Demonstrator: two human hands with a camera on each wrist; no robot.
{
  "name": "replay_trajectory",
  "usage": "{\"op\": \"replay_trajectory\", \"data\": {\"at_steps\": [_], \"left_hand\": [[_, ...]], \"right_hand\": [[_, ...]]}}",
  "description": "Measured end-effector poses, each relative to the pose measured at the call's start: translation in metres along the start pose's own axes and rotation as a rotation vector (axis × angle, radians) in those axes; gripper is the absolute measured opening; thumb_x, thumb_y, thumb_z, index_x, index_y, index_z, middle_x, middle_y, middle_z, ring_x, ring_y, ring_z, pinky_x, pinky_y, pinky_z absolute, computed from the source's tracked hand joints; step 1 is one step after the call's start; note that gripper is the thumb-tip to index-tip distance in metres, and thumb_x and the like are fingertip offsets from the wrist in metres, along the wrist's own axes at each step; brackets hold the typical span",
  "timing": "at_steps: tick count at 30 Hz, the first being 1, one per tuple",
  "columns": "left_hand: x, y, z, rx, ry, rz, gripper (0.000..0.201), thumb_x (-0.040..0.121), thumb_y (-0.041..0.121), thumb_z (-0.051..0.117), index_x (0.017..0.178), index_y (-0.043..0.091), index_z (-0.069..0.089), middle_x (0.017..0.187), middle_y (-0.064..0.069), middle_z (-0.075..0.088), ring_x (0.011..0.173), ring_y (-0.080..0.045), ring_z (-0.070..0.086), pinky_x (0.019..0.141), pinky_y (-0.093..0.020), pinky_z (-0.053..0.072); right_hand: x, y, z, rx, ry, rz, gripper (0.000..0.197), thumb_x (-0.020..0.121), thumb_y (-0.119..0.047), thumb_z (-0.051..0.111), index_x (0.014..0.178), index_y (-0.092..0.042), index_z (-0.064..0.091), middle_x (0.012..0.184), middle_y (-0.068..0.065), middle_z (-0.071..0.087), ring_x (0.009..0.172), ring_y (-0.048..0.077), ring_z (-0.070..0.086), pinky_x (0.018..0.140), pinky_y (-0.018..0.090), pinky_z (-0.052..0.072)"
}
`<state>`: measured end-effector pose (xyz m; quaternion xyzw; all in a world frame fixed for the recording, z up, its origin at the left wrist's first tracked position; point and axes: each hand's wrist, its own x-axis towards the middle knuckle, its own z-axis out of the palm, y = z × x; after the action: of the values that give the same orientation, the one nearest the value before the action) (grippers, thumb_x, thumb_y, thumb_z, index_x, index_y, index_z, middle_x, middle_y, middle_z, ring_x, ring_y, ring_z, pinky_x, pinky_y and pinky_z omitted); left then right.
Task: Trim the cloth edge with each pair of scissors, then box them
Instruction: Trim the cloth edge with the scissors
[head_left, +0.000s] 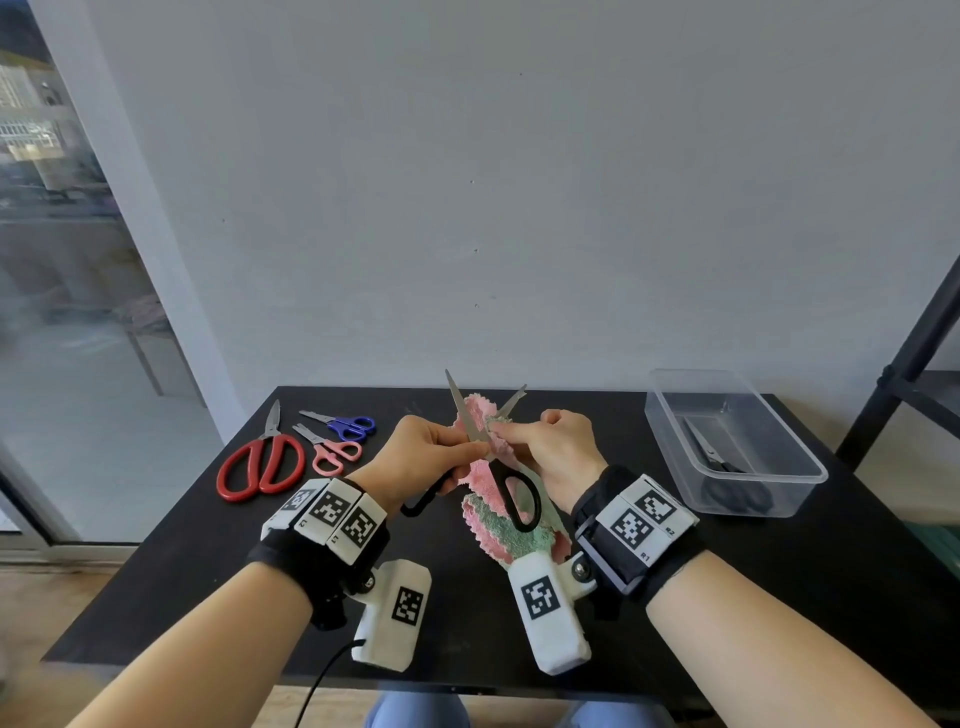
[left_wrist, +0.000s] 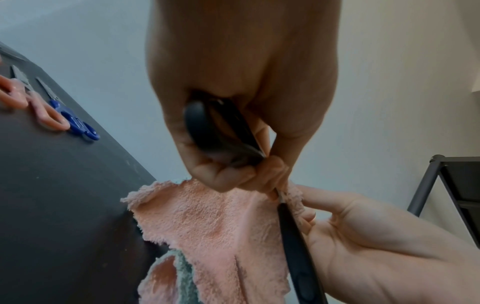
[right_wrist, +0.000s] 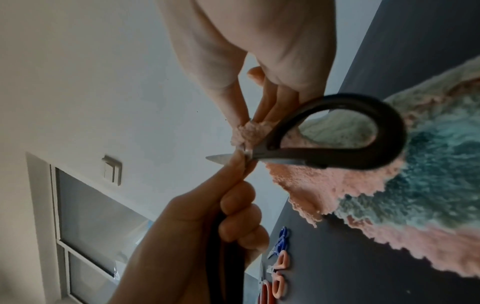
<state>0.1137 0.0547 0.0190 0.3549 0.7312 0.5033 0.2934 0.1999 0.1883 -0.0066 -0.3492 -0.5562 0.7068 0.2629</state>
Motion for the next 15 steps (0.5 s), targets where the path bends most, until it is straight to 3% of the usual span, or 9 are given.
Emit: {"op": "replay_trajectory", "data": {"at_steps": [5,9,12,15], "left_hand": [[0.0,-0.001,-0.002,0.046,-0.014,-0.002,0.041,0.087,0.016,0.068,0.046,0.021,0.068,0.048,-0.001,0.054,0.04,-0.009,0.045,0.05,-0.017,0.045],[0.002,-0.001,-0.004,0.061,-0.018,-0.002,0.037,0.087,0.015,0.068,0.051,0.02,0.069,0.05,-0.003,0.054,0.041,-0.009,0.045,0.05,-0.018,0.045],[0.002,-0.002,-0.005,0.067,-0.028,-0.013,0.032,0.087,0.015,0.068,0.055,0.016,0.07,0.05,-0.003,0.055,0.041,-0.009,0.045,0.049,-0.018,0.045],[0.002,-0.004,-0.004,0.057,-0.046,-0.028,0.022,0.087,0.014,0.068,0.066,0.01,0.074,0.051,-0.002,0.056,0.041,-0.009,0.046,0.048,-0.018,0.045]], "right_hand": [[0.011,0.002,0.001,0.03,0.008,0.001,0.074,0.02,-0.03,0.086,0.072,-0.028,0.033,0.12,0.025,0.056,0.112,0.041,0.059,0.095,0.055,0.049],[0.014,-0.001,-0.002,0.007,0.029,0.002,0.071,0.021,-0.028,0.086,0.07,-0.026,0.034,0.108,0.018,0.054,0.112,0.041,0.059,0.097,0.056,0.048],[0.016,-0.004,-0.005,0.016,0.043,0.004,0.065,0.032,-0.019,0.086,0.076,-0.023,0.039,0.109,0.018,0.053,0.117,0.041,0.056,0.099,0.056,0.046],[0.018,-0.005,-0.008,0.026,0.053,-0.01,0.06,0.039,-0.015,0.086,0.072,-0.023,0.037,0.102,0.014,0.051,0.117,0.04,0.055,0.102,0.056,0.043]]}}
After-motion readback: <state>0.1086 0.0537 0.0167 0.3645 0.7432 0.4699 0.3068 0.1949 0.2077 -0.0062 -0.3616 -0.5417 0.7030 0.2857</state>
